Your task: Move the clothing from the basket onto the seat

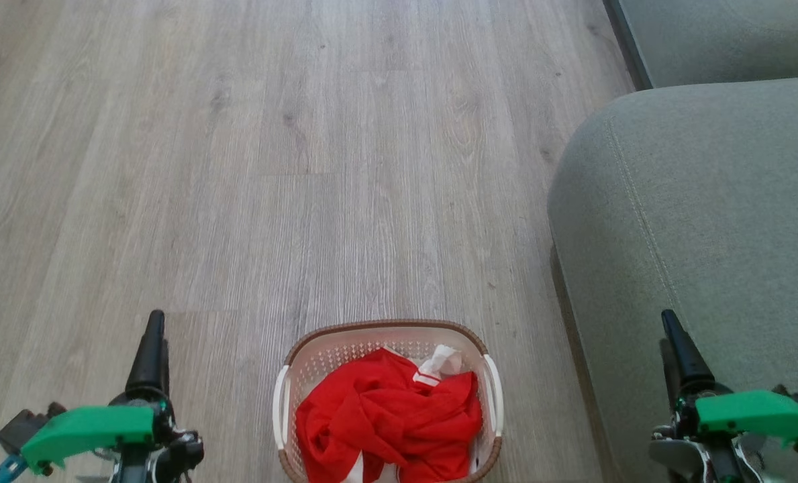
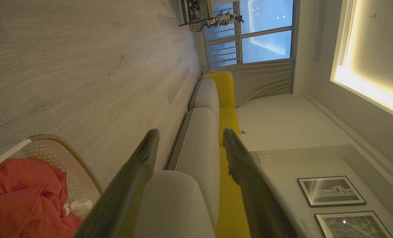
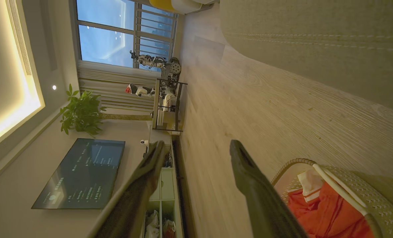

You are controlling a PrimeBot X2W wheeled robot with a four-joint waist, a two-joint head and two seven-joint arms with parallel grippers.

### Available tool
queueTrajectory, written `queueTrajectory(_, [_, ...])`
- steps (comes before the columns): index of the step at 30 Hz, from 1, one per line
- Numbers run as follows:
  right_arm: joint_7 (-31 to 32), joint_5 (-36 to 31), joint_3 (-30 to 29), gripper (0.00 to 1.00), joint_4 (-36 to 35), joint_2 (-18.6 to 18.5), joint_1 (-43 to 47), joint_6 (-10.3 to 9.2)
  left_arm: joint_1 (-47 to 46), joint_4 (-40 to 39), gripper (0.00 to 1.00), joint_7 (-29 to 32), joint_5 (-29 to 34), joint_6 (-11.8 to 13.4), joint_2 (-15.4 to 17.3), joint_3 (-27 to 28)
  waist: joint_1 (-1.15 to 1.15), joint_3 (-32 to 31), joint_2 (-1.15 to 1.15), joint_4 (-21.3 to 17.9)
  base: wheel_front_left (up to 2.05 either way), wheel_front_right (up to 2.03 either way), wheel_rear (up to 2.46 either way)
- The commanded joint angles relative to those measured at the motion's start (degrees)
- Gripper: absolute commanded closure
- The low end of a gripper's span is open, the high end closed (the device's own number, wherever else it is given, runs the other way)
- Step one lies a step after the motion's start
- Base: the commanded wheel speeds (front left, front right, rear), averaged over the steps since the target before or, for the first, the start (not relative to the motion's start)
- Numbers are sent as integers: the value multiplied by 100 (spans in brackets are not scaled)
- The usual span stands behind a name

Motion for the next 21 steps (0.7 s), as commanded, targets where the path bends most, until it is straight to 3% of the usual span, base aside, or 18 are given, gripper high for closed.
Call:
queueTrajectory(1, [-73, -199, 75, 0, -267, -48, -201, 0, -72, -294, 0, -69, 217, 48, 62, 1, 0, -3, 0, 1, 0, 0, 0])
queueTrajectory(21, [-413, -2308, 385, 0, -728, -55, -135, 0, 48, -639, 0, -405, 2505, 266, 72, -414, 0, -34, 0, 28, 0, 0, 0])
